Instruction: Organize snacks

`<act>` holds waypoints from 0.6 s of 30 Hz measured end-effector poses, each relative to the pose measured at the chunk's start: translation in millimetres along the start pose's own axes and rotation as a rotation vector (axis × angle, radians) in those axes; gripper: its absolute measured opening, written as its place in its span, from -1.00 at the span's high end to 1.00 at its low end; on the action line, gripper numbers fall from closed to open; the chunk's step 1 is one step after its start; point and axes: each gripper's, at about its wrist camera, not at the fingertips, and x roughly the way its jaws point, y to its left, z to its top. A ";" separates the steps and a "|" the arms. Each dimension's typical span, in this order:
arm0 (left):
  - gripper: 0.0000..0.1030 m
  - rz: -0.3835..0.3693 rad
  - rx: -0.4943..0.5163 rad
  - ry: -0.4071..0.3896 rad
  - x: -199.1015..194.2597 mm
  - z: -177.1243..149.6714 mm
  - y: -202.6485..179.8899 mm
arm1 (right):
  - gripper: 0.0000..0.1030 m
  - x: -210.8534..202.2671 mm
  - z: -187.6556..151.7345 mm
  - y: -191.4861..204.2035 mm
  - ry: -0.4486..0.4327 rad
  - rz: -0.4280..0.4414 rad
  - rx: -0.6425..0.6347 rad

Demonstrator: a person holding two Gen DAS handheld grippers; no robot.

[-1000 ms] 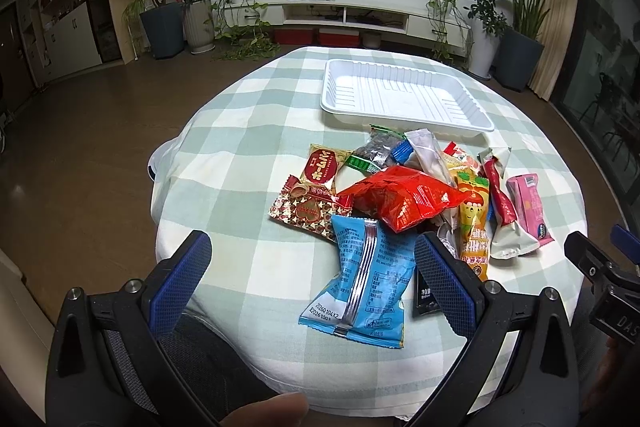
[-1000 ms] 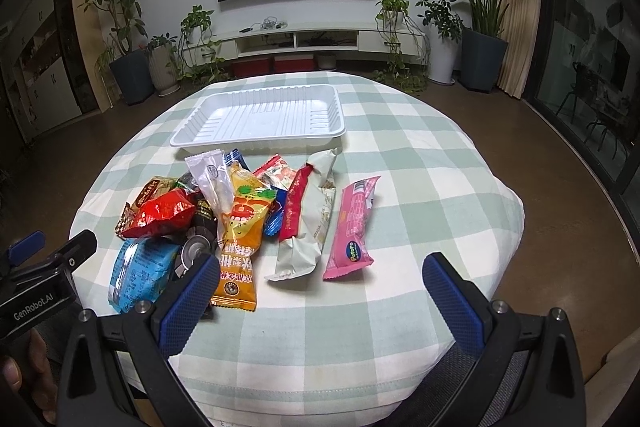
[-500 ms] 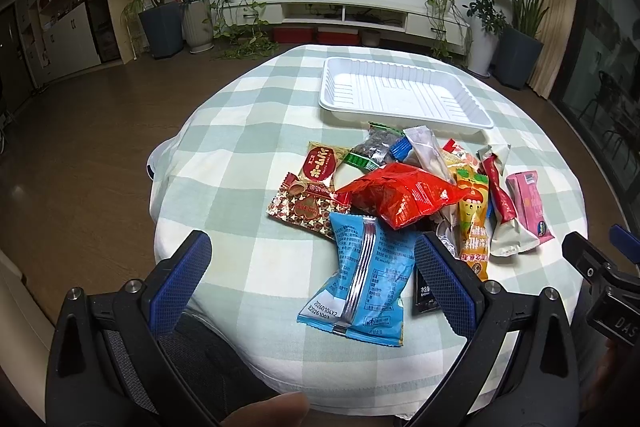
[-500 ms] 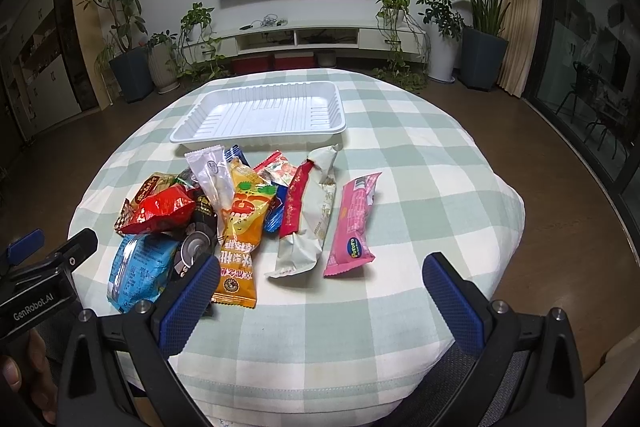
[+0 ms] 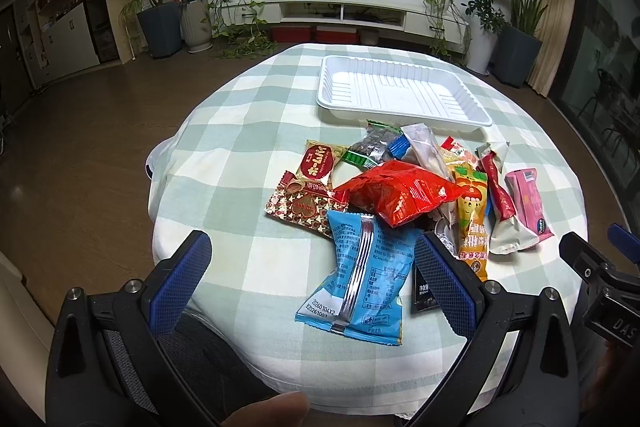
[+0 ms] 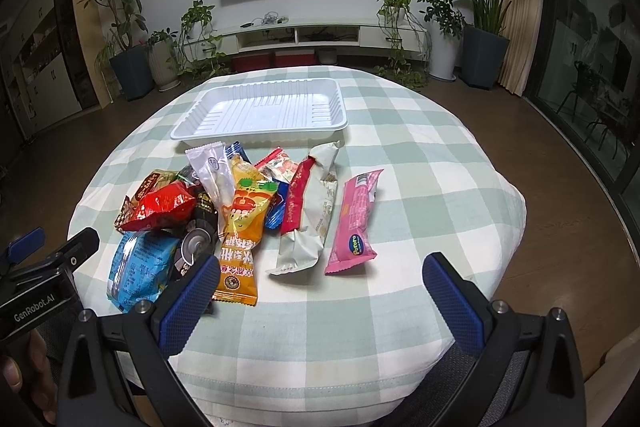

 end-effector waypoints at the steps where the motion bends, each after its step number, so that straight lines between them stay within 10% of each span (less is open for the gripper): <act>1: -0.99 0.000 0.000 0.000 0.5 -0.6 -0.1 | -1.00 0.1 0.2 0.0 -0.001 0.001 0.000; 18: -0.99 0.002 0.000 0.002 0.6 -0.4 -0.5 | -1.00 1.3 -2.2 1.3 0.002 0.000 -0.002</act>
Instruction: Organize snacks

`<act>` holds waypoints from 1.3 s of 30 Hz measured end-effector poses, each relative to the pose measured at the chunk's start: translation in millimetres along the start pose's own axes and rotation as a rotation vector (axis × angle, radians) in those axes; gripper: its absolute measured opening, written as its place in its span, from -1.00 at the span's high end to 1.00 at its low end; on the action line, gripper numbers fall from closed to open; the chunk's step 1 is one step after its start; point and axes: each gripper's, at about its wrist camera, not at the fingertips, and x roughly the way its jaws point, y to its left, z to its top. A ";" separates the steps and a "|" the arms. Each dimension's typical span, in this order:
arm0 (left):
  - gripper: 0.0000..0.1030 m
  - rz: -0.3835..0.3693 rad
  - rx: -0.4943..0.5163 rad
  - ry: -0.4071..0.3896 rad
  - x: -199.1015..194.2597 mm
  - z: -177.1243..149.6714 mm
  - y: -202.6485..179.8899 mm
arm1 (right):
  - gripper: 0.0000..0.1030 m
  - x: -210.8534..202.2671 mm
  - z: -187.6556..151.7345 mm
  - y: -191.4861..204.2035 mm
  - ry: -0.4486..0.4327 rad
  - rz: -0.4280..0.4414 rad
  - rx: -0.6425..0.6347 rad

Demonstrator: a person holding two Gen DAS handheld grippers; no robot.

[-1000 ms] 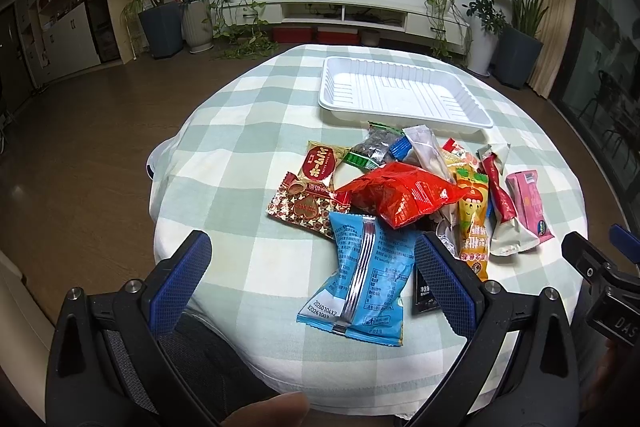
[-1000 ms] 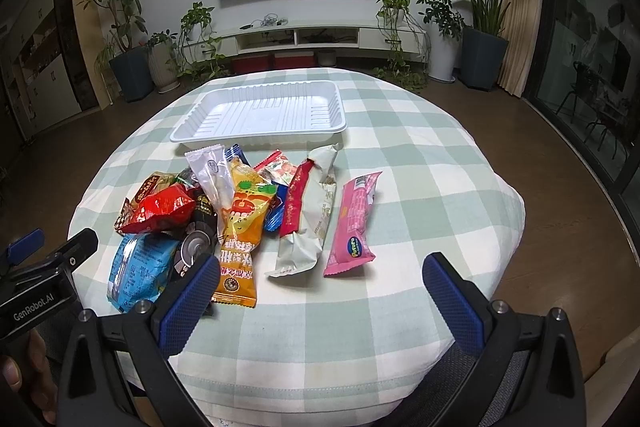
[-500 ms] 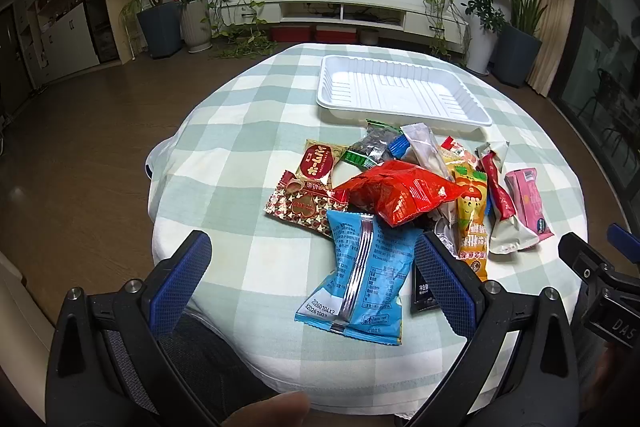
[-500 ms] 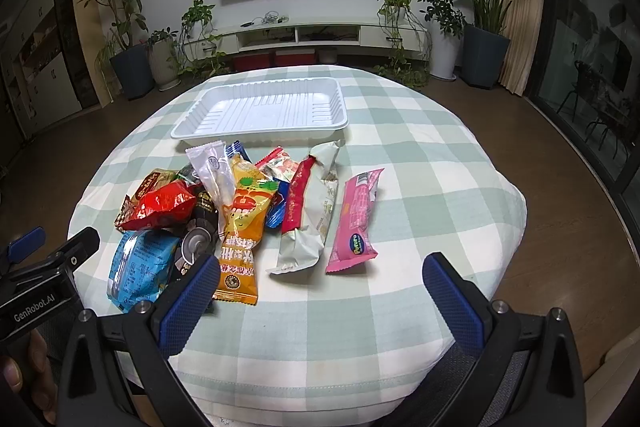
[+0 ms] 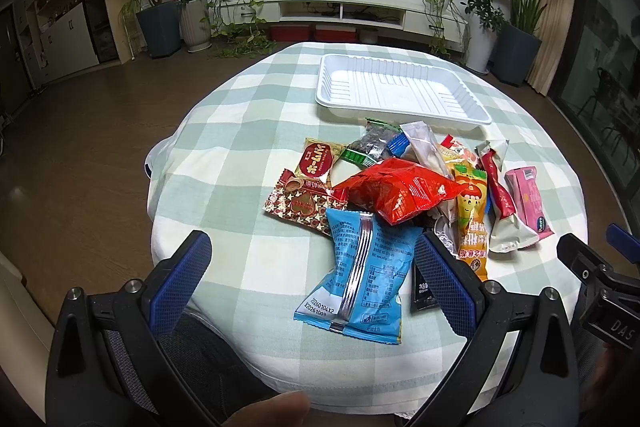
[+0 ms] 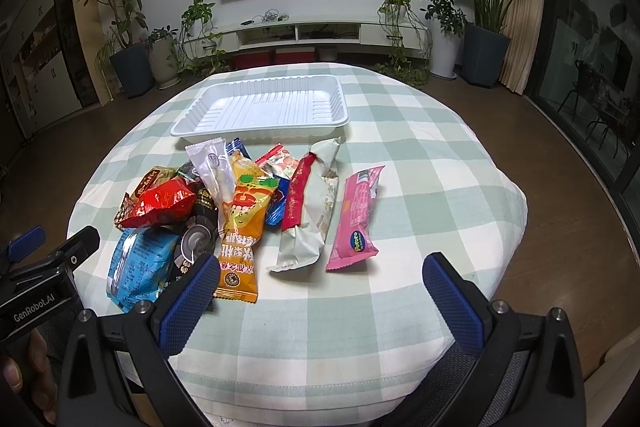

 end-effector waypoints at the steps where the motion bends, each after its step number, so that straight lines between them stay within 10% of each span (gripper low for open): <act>1: -0.99 0.000 0.000 0.000 0.0 0.0 0.0 | -1.00 0.6 -0.2 0.6 0.000 0.000 0.000; 13: -0.99 -0.016 -0.010 -0.002 0.2 -0.2 2.7 | -1.00 1.3 -1.4 0.7 0.002 0.000 0.000; 21: -0.99 -0.170 0.011 -0.020 4.4 -26.1 31.8 | -1.00 1.6 -10.1 -16.2 -0.021 0.044 0.083; 28: -0.99 -0.169 -0.046 0.137 22.7 -42.8 55.5 | -0.94 5.5 -13.9 -37.7 -0.034 0.073 0.192; 39: -0.98 -0.141 0.242 0.215 60.1 -23.8 -26.5 | -0.80 21.8 -8.0 -48.6 0.037 0.124 0.188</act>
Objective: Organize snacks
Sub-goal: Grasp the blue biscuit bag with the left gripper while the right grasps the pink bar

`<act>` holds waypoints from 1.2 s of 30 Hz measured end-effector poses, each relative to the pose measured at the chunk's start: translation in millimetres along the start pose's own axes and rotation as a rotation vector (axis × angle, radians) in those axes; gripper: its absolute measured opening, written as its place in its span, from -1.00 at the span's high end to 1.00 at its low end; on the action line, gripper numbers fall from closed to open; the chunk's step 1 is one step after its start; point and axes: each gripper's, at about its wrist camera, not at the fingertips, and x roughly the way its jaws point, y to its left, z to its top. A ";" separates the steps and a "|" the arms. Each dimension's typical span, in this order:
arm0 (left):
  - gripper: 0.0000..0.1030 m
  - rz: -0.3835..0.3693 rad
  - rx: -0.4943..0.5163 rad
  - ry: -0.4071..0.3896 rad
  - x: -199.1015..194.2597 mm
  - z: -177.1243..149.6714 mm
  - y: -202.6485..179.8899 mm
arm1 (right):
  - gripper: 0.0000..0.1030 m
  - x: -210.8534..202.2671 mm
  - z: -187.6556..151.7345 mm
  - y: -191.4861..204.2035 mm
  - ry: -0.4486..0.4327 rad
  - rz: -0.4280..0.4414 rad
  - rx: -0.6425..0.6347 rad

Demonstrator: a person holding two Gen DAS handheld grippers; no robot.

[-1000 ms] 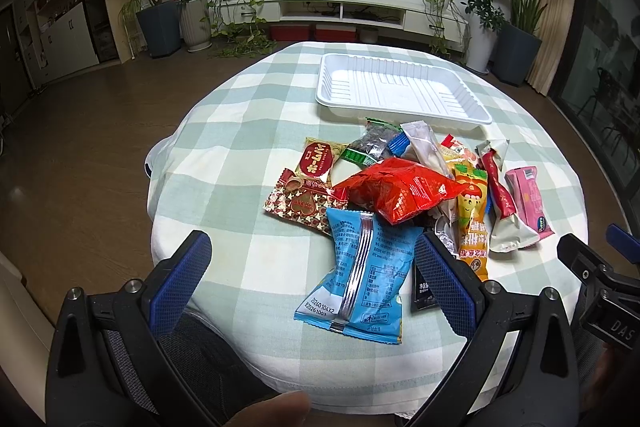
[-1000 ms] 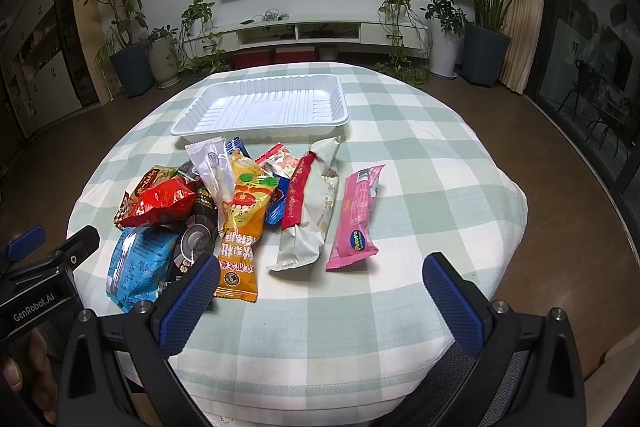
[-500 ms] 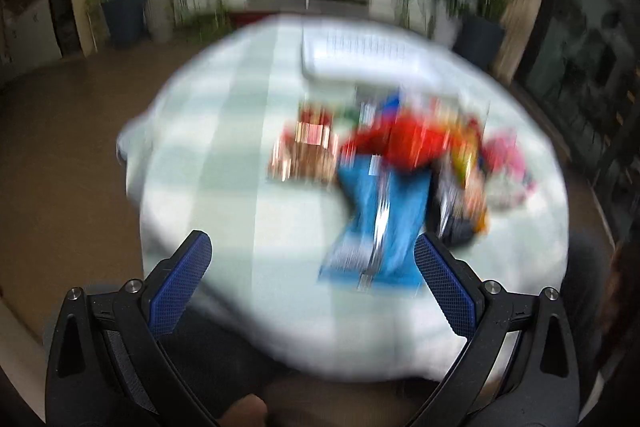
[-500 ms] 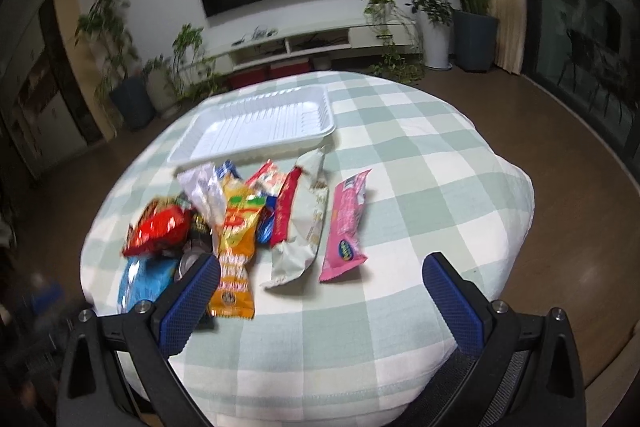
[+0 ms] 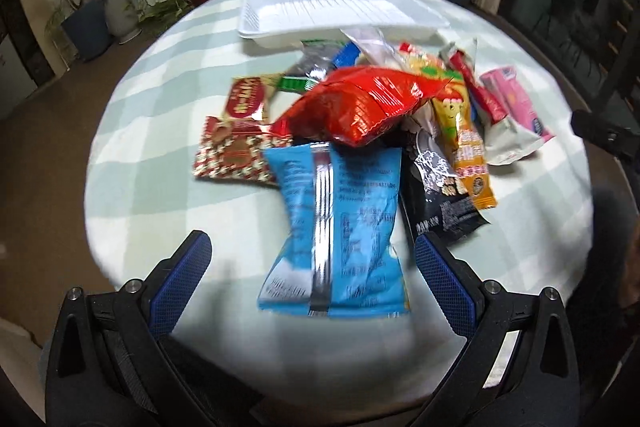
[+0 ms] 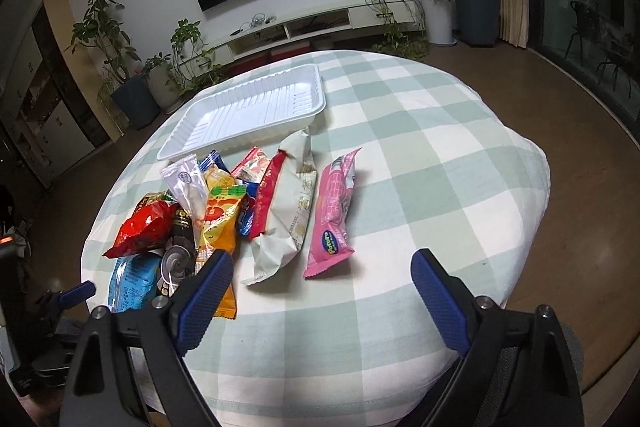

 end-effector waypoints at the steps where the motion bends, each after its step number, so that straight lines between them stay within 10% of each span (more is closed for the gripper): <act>1: -0.94 0.002 -0.001 0.006 3.4 2.9 0.0 | -0.80 2.4 1.3 -1.5 0.002 0.000 0.002; 17: 0.23 -0.102 -0.051 0.037 27.5 11.8 22.4 | -0.80 10.9 5.9 -3.5 0.016 0.011 -0.012; 36: 0.31 -0.308 -0.167 -0.015 1.8 -12.0 46.3 | -0.10 81.3 47.2 -11.5 0.194 0.008 -0.057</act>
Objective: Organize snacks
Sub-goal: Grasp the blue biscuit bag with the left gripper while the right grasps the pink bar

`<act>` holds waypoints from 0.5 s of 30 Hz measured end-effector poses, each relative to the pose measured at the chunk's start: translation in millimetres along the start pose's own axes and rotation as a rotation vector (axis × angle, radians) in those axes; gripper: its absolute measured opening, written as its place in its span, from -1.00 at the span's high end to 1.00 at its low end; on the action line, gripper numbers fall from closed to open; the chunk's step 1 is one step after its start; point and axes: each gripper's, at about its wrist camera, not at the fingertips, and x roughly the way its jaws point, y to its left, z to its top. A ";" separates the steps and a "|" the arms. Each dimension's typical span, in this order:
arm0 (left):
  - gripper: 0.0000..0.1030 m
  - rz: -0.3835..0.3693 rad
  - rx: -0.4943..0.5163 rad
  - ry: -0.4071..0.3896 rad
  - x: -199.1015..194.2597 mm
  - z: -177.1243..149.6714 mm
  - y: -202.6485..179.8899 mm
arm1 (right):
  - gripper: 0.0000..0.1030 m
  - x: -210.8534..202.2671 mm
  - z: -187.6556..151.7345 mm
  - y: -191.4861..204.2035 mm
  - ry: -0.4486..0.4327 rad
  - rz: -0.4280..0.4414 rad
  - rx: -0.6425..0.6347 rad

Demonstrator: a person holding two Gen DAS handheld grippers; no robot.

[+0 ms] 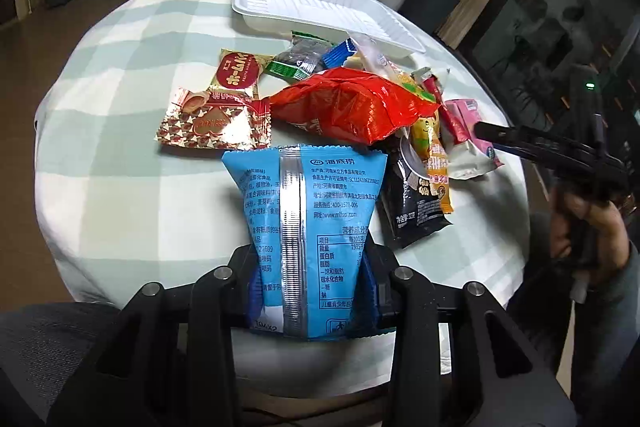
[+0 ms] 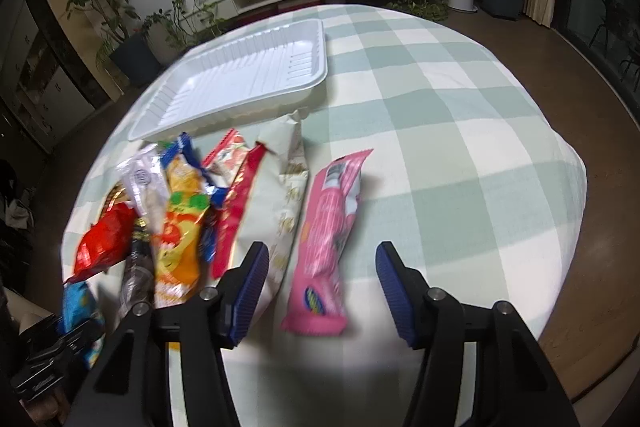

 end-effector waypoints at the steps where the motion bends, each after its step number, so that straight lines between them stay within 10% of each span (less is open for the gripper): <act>1: 0.31 -0.003 -0.003 -0.002 0.0 -0.2 0.3 | -0.01 5.4 2.7 -0.3 0.018 0.002 -0.003; 15: 0.31 -0.084 -0.061 -0.013 -5.4 -0.5 12.3 | 0.61 12.4 -3.3 -16.0 0.025 0.040 -0.002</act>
